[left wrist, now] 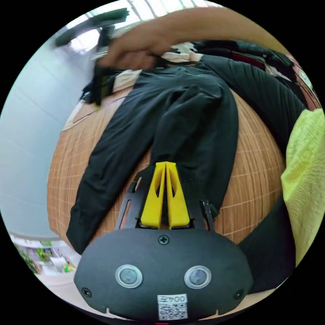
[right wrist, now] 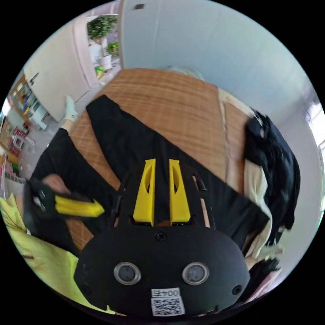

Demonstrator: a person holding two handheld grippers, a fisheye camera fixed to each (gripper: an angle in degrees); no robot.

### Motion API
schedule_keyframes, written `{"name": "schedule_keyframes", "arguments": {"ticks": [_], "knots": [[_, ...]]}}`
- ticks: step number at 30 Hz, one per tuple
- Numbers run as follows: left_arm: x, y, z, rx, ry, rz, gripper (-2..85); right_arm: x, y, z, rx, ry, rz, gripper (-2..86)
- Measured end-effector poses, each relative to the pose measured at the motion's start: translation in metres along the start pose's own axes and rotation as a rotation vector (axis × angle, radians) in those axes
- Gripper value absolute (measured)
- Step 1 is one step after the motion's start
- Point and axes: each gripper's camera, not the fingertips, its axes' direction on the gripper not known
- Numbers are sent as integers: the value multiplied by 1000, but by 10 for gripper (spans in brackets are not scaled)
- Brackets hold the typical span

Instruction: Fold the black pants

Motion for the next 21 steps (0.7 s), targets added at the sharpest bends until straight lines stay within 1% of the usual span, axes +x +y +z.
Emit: {"name": "schedule_keyframes", "arguments": {"ticks": [1,2,4,5,7,9,11,14,16,17,18,21], "knots": [[-20,13,-6,8,-115,-136,6,24,47,8,-34,35,73,69],[-30,20,-10,6,-171,-208,6,46,93,18,-66,72,155,67],[-76,56,-19,-24,-330,-497,7,73,155,30,-92,108,271,63],[-88,64,-20,-35,-356,-561,7,87,191,37,-91,142,330,61],[-127,86,-18,-56,-386,-708,7,102,233,49,-81,157,398,56],[-149,88,-9,-64,-412,-730,7,113,259,64,-67,147,435,52],[-169,84,8,-97,-448,-713,7,117,276,87,-58,173,424,52],[-205,77,48,-215,-462,-674,7,109,289,126,-106,215,376,50],[-224,82,73,-305,-470,-699,7,99,301,138,-61,269,366,46],[-234,90,86,-340,-422,-745,6,95,309,144,-48,288,364,42],[-239,100,99,-361,-337,-797,6,94,313,147,-41,291,368,42],[-222,117,98,-303,-389,-861,6,96,336,158,8,262,387,39]]}}
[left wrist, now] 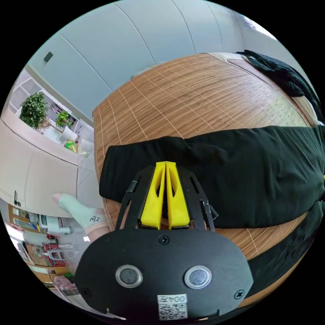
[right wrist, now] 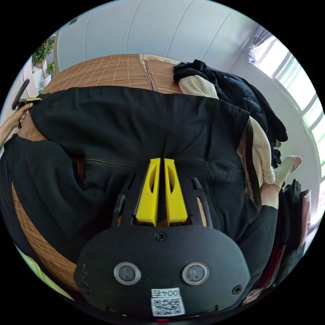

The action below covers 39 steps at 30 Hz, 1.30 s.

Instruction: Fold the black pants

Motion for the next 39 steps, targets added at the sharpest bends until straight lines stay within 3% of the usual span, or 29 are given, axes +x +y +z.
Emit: {"name": "schedule_keyframes", "arguments": {"ticks": [4,9,16,24,26,31,34,37,39], "knots": [[-13,21,7,42,-100,-32,6,12,25,19,31,-58,27,39],[-55,-3,24,7,107,-177,7,17,45,40,34,-66,21,38],[-55,31,-54,118,110,-106,7,21,72,69,39,-38,15,38],[31,119,-103,-1,291,21,6,38,94,94,47,-78,28,40],[50,127,-106,-16,317,24,6,62,98,94,38,-212,75,49],[106,137,-86,-114,133,221,6,109,140,71,95,-329,189,67],[103,127,-80,-114,77,226,5,124,168,93,-61,-324,248,65],[84,117,-69,-152,41,180,5,134,184,110,-149,-543,373,51],[78,119,-65,-156,15,186,5,124,187,112,-201,-580,356,46]]}}
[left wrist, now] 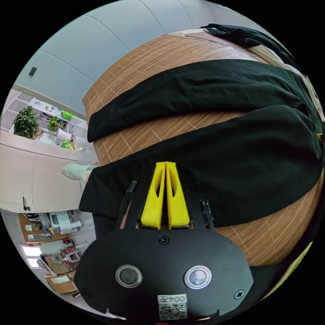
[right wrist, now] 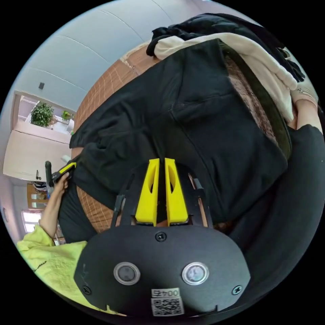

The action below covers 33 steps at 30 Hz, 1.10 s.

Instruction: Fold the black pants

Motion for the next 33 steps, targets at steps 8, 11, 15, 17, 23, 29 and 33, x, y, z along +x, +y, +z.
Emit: {"name": "schedule_keyframes", "arguments": {"ticks": [8,11,15,17,23,29,33], "knots": [[1,18,-1,71,80,-68,5,-63,-17,-15,245,392,-207,51],[10,19,-2,76,59,-56,5,-86,-63,0,253,431,-279,49],[19,24,-5,79,45,-52,5,-119,-109,36,205,467,-367,37],[22,26,-6,82,48,-48,6,-131,-128,74,106,648,-422,22],[21,33,-8,140,177,-97,6,-104,-173,76,141,780,-327,5],[22,45,-11,149,237,-154,7,-90,-172,17,175,499,-208,32],[35,56,-19,151,174,-167,7,-115,-108,-6,218,396,-293,35]]}}
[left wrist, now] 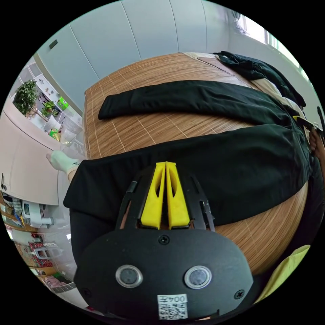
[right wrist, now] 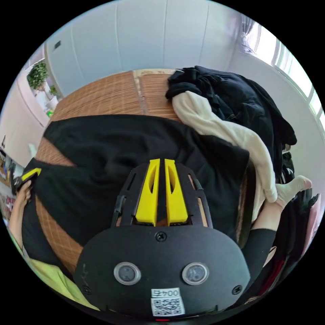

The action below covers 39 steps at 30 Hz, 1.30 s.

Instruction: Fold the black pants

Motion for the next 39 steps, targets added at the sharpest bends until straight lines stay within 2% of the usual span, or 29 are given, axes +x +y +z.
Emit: {"name": "schedule_keyframes", "arguments": {"ticks": [4,6,10,12,14,16,19,22,25,27,29,32,34,38,39], "knots": [[14,12,-5,-7,-51,25,7,-54,63,-36,56,-141,-131,14],[25,18,-16,19,-80,48,7,-75,79,-39,54,-150,-184,21],[80,38,-52,197,88,274,7,-88,91,-33,-26,-206,-147,48],[116,46,-60,211,152,390,7,-90,95,-37,-40,-206,-124,49],[152,56,-64,211,188,502,7,-101,102,-51,-33,-175,-156,47],[192,66,-61,172,130,601,6,-110,107,-59,-33,-167,-169,41],[212,73,-48,97,73,631,6,-123,111,-60,-60,-172,-165,29],[207,80,-52,54,151,580,6,-130,105,-45,-133,-190,-168,21],[199,98,-56,11,225,548,6,-118,96,-50,-189,-325,-69,17],[200,105,-62,18,200,544,6,-117,95,-55,-205,-376,-68,18],[204,110,-75,98,139,544,6,-121,83,-67,-221,-381,-125,31],[221,111,-91,218,155,577,6,-129,50,-94,-190,-335,-263,52],[247,110,-86,216,152,633,7,-136,25,-111,-158,-323,-329,68],[282,117,-67,135,141,765,7,-163,-39,-119,-312,-239,-511,72],[287,123,-68,170,119,796,7,-168,-48,-117,-349,-224,-538,73]]}}
